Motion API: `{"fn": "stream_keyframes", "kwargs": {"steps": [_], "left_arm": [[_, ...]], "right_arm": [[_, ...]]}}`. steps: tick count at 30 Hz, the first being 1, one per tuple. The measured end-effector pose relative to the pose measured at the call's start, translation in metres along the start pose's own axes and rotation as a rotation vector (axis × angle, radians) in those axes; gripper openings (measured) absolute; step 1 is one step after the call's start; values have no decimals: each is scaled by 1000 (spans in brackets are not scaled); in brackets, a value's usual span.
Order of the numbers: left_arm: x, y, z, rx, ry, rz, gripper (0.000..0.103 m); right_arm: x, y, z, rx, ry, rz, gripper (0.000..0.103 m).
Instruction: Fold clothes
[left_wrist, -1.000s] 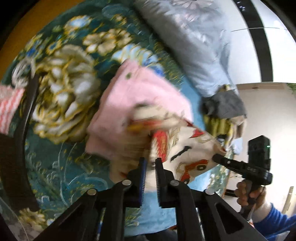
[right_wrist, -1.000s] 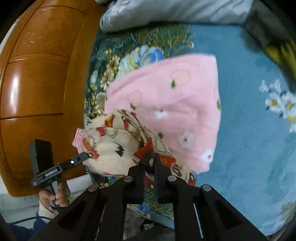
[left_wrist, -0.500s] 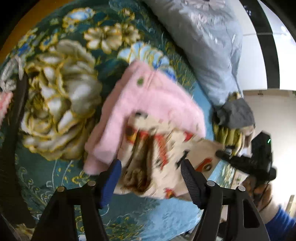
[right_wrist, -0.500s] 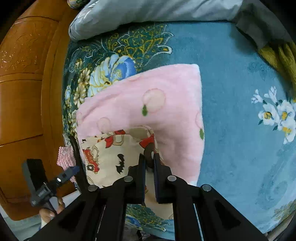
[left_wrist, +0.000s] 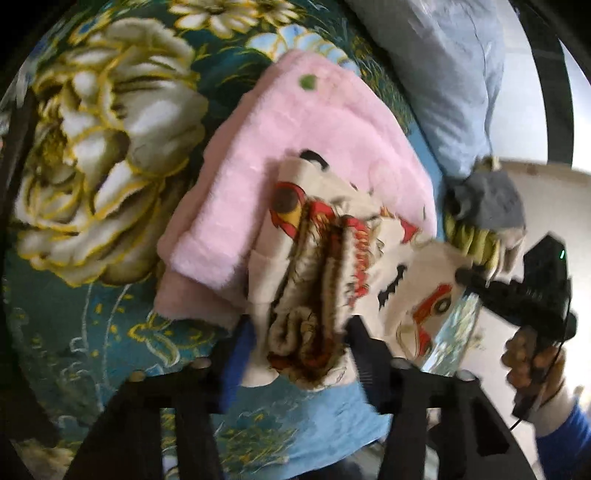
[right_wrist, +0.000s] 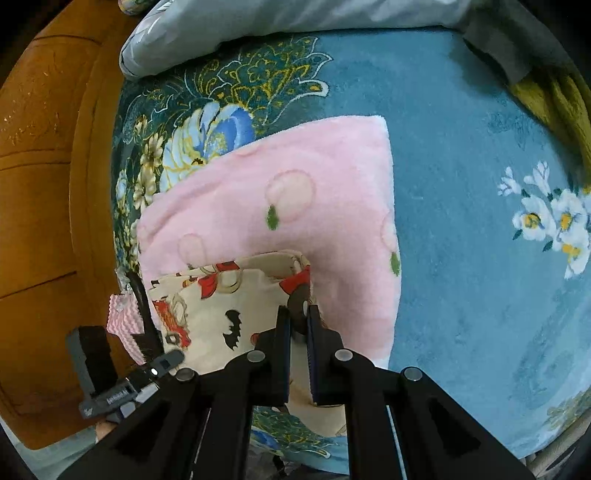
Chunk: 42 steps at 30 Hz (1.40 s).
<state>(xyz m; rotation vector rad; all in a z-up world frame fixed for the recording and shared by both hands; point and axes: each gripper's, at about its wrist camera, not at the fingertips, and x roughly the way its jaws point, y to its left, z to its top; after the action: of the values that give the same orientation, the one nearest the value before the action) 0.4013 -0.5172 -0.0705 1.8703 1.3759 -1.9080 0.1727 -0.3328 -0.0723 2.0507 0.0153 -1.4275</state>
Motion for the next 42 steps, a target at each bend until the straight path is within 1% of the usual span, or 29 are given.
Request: {"fn": "stream_keyframes", "kwargs": {"steps": [1, 3, 6, 7, 10, 13, 15, 17, 18, 20, 22, 23, 24, 25, 26, 28, 32, 33, 34, 35, 36, 37, 38, 39, 40, 41, 42], "left_arm": [[1, -2, -1, 6, 4, 5, 45], [3, -5, -1, 5, 11, 11, 35], [0, -16, -1, 25, -10, 30, 31], [-5, -20, -2, 30, -21, 23, 30], [-29, -34, -5, 41, -48, -43, 29], [-59, -52, -7, 111, -80, -93, 29], [-63, -57, 1, 142, -90, -72, 29], [-55, -53, 15, 149, -92, -28, 28], [-47, -49, 23, 139, -82, 3, 28], [-35, -35, 37, 110, -58, 40, 27], [-30, -26, 43, 86, -47, 54, 27], [-30, -23, 43, 81, -50, 54, 27], [-30, -20, 43, 74, -54, 52, 26], [-30, -15, 41, 59, -54, 50, 26], [-29, -9, 38, 42, -54, 48, 26], [-25, 2, 34, -6, -53, 29, 26], [-19, 14, 29, -72, -63, -23, 26], [-19, 15, 29, -77, -66, -28, 26], [-19, 15, 28, -75, -69, -29, 26], [-20, 14, 28, -72, -72, -29, 26], [-20, 13, 28, -67, -74, -29, 25], [-19, 12, 28, -60, -76, -28, 25], [-20, 10, 28, -52, -80, -30, 20], [-22, 7, 29, -41, -85, -38, 19], [-24, 5, 29, -30, -90, -45, 19], [-26, 2, 29, -19, -98, -52, 15], [-29, -1, 30, -10, -110, -58, 15]], "right_arm": [[1, 0, -1, 3, 2, 0, 8], [3, 1, -2, 6, 2, -5, 8], [-1, 5, -5, -8, -11, -7, 8], [-6, 8, -7, -24, -19, -1, 8], [-24, 17, -13, -76, -45, 20, 8], [-50, 23, -18, -111, -104, 68, 6], [-60, 24, -10, -109, -131, 73, 6], [-55, 21, 3, -90, -130, 41, 6], [-48, 18, 9, -67, -112, 28, 6], [-34, 10, 16, -16, -66, 35, 7], [-26, 5, 13, 0, -50, 40, 7], [-23, 3, 12, 6, -44, 42, 10], [-19, 1, 9, 5, -33, 36, 24], [-14, 0, 5, 4, -21, 29, 35], [-10, -1, 1, 2, -8, 21, 50], [2, -3, -1, 6, 17, 4, 51], [26, -6, -1, 33, 49, -20, 51], [27, -5, 0, 44, 45, -12, 48], [28, -4, 2, 55, 39, -1, 44], [27, 0, 2, 54, 33, 3, 23], [26, 5, 2, 40, 30, -5, 14], [24, 11, 2, 10, 26, -10, 13], [19, 19, 2, -30, 17, -7, 10], [13, 28, 1, -73, 7, -2, 9], [3, 35, 0, -105, -16, 16, 9], [-7, 41, 0, -135, -42, 37, 9], [-18, 45, -2, -155, -71, 55, 9]]}}
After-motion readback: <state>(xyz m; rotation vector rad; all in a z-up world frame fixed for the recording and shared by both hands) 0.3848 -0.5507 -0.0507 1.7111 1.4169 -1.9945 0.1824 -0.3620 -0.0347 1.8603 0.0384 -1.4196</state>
